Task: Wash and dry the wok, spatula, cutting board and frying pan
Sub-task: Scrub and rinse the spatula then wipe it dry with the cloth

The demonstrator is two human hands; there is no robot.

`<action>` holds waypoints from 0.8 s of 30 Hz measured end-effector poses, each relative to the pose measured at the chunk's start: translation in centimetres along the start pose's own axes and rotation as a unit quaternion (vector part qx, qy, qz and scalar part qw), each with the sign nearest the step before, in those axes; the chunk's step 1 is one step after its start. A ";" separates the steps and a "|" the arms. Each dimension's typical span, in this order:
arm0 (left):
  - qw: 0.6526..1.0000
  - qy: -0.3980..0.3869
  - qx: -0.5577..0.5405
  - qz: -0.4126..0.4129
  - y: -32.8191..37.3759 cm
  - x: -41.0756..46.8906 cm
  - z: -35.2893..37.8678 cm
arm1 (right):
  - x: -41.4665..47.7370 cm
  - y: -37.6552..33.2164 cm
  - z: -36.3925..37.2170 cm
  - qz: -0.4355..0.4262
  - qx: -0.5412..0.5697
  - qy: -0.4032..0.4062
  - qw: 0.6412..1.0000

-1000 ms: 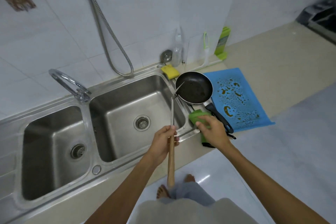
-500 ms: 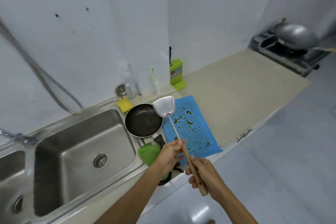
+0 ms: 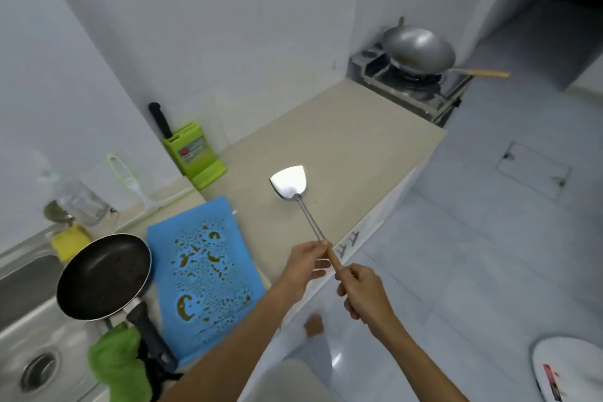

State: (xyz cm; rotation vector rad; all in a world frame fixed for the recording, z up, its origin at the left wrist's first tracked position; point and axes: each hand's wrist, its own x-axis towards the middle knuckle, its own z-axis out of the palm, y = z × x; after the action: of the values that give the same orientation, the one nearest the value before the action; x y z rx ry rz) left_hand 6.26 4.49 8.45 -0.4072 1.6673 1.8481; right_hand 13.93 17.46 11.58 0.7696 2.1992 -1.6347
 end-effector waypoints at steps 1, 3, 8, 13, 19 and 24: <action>1.000 0.002 0.005 -0.003 0.5 1.3 1.4 | 1.5 -0.1 -1.3 0.000 -0.003 0.006 1.000; 1.000 0.006 0.014 -0.008 1.8 4.0 4.0 | 4.6 -0.7 -3.7 0.001 -0.009 0.018 1.000; 0.999 -0.003 0.042 -0.015 5.8 11.7 10.0 | 13.1 -3.0 -10.4 -0.003 -0.032 0.026 0.999; 0.997 0.000 0.072 0.012 10.9 19.6 16.3 | 21.1 -6.1 -18.0 -0.017 -0.042 0.046 0.998; 0.996 -0.006 0.084 0.019 16.2 27.9 23.8 | 29.9 -8.1 -25.3 -0.091 -0.117 0.067 0.987; 0.996 0.000 0.088 0.019 19.7 35.1 30.4 | 38.1 -9.7 -32.3 -0.129 -0.129 0.043 0.982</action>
State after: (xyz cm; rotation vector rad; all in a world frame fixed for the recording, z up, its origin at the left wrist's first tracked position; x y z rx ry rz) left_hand -27.67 41.74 7.77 -0.3042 1.8327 1.7085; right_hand -20.07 55.22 9.13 0.5094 2.5989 -1.4019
